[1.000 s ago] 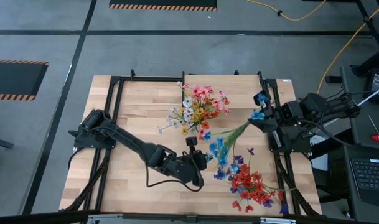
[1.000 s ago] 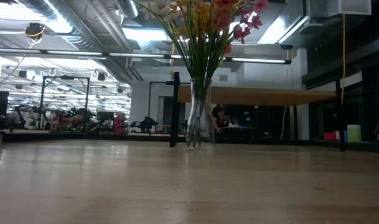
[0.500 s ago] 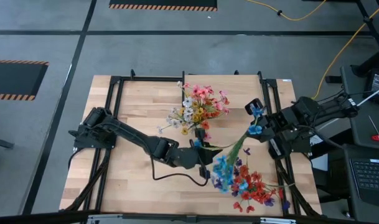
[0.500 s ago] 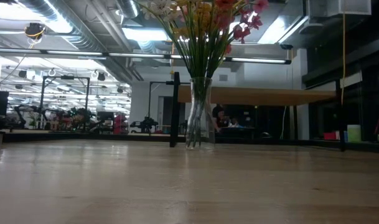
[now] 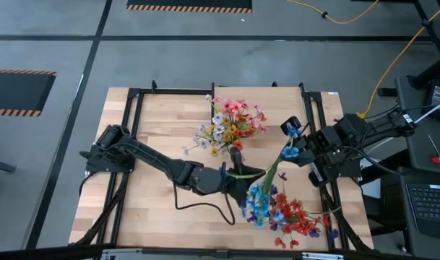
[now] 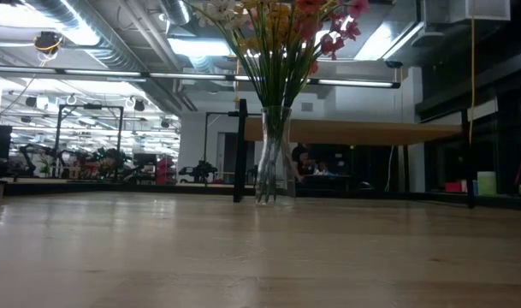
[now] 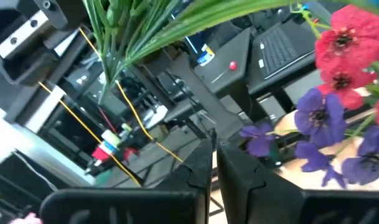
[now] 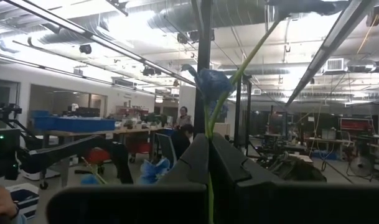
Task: Pick and place flowers into a vace then onto a shelf
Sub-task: Put the blue flowers into the blue vase
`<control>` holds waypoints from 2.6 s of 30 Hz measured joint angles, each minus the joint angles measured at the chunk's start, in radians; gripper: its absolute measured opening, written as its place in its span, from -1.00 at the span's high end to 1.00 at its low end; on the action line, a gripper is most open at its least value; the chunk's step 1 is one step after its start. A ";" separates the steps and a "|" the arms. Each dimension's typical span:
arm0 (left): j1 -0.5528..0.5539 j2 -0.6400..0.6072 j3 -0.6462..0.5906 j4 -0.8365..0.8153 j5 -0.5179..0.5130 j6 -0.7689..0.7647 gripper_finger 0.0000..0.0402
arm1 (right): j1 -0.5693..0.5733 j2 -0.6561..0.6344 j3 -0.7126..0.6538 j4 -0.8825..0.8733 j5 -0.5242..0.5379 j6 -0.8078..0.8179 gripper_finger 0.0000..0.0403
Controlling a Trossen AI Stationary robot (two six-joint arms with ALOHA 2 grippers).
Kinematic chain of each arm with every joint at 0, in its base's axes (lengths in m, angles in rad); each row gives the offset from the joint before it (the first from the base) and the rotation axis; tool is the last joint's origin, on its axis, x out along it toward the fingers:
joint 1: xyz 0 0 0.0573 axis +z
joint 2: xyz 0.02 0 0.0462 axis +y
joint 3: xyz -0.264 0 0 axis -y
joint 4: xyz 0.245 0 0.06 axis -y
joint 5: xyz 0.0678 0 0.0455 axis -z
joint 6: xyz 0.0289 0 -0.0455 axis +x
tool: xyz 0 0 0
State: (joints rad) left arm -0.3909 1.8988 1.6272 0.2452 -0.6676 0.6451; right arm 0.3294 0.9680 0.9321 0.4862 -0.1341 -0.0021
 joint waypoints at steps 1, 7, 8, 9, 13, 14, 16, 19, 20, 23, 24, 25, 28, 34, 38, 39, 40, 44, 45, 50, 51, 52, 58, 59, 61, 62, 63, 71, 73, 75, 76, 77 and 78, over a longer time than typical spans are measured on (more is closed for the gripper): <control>-0.002 0.000 0.000 0.007 -0.003 0.014 0.91 | 0.000 0.000 0.000 0.001 0.000 -0.001 1.00; 0.001 0.000 0.000 0.059 0.009 0.083 0.79 | 0.000 0.000 0.000 0.002 -0.004 -0.002 1.00; 0.001 0.000 0.000 0.069 0.009 0.095 0.75 | 0.000 0.000 0.000 0.002 -0.014 -0.001 1.00; 0.001 0.000 0.000 0.077 0.009 0.108 0.70 | 0.000 0.000 -0.001 0.002 -0.023 -0.001 1.00; 0.001 -0.001 0.000 0.108 0.004 0.104 0.48 | 0.000 0.000 -0.001 0.002 -0.026 -0.001 1.00; 0.001 -0.001 0.000 0.124 0.000 0.105 0.42 | 0.000 0.000 -0.001 0.003 -0.026 -0.002 1.00; 0.006 -0.001 0.000 0.153 0.001 0.112 0.31 | 0.000 0.000 -0.001 0.003 -0.026 -0.003 1.00; 0.017 -0.001 0.000 0.186 0.013 0.114 0.17 | 0.000 0.000 -0.001 0.003 -0.026 -0.004 1.00; 0.020 -0.001 0.000 0.206 0.013 0.114 0.13 | 0.000 0.000 -0.001 0.003 -0.026 -0.004 1.00; 0.031 -0.001 0.000 0.234 0.035 0.117 0.06 | 0.000 0.000 -0.001 0.003 -0.026 -0.005 1.00; 0.035 -0.001 0.000 0.237 0.051 0.119 0.04 | 0.000 0.000 -0.001 0.003 -0.026 -0.005 1.00; 0.039 -0.001 0.000 0.242 0.071 0.120 0.03 | 0.000 0.000 -0.001 0.003 -0.026 -0.006 1.00; 0.050 -0.001 0.000 0.261 0.133 0.120 0.03 | 0.000 0.003 -0.001 0.003 -0.026 -0.006 1.00; 0.055 -0.001 0.000 0.309 0.174 0.135 0.04 | 0.000 0.005 -0.001 0.001 -0.026 -0.006 1.00; 0.055 -0.001 0.000 0.316 0.222 0.136 0.03 | 0.000 0.005 -0.001 -0.004 -0.026 -0.006 1.00; 0.055 -0.001 0.000 0.323 0.237 0.136 0.03 | 0.000 0.005 -0.001 -0.005 -0.026 -0.006 1.00; 0.055 -0.001 0.000 0.328 0.252 0.136 0.03 | 0.000 0.005 -0.001 -0.006 -0.026 -0.006 1.00; 0.055 -0.001 0.000 0.329 0.271 0.136 0.03 | 0.000 0.005 -0.001 -0.006 -0.026 -0.005 1.00; 0.055 -0.001 0.000 0.331 0.270 0.136 0.03 | 0.000 0.005 -0.001 -0.007 -0.025 -0.005 1.00; 0.061 -0.001 0.000 0.336 0.297 0.136 0.03 | 0.000 0.005 -0.001 -0.009 -0.025 -0.005 1.00; 0.061 -0.001 0.000 0.336 0.306 0.136 0.03 | 0.000 0.005 -0.001 -0.012 -0.025 -0.005 1.00; 0.061 -0.001 0.000 0.336 0.316 0.136 0.03 | 0.000 0.005 -0.001 -0.018 -0.025 -0.004 1.00; 0.060 -0.001 0.000 0.383 0.376 0.148 0.03 | 0.000 0.028 -0.001 -0.033 -0.017 -0.002 1.00; 0.061 -0.001 0.000 0.385 0.378 0.152 0.03 | 0.000 0.032 -0.001 -0.034 -0.017 -0.002 1.00; 0.061 -0.001 0.000 0.383 0.379 0.152 0.03 | 0.000 0.038 -0.001 -0.034 -0.017 -0.001 1.00; 0.061 -0.001 0.000 0.384 0.379 0.152 0.03 | 0.000 0.039 -0.001 -0.032 -0.016 -0.001 1.00; 0.061 -0.001 0.000 0.384 0.379 0.152 0.03 | 0.000 0.039 -0.001 -0.032 -0.016 -0.001 1.00; 0.070 -0.001 0.000 0.384 0.416 0.122 0.13 | 0.000 0.039 -0.001 -0.024 -0.014 0.001 1.00; 0.079 -0.001 0.000 0.384 0.466 0.101 0.22 | 0.000 0.047 -0.001 -0.008 -0.013 0.001 1.00; 0.088 -0.001 0.000 0.385 0.504 0.079 0.32 | 0.000 0.057 -0.001 0.002 -0.013 0.003 1.00; 0.092 -0.001 0.000 0.386 0.512 0.071 0.37 | 0.000 0.061 -0.001 0.003 -0.013 0.007 1.00; 0.096 -0.001 0.000 0.386 0.513 0.063 0.43 | 0.000 0.063 -0.001 0.002 -0.013 0.019 1.00; 0.099 -0.001 0.000 0.387 0.512 0.056 0.49 | -0.001 0.064 -0.001 0.002 -0.013 0.024 1.00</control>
State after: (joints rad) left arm -0.2916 1.8980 1.6276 0.6327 -0.1555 0.7013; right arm 0.3283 1.0325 0.9310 0.4884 -0.1474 0.0220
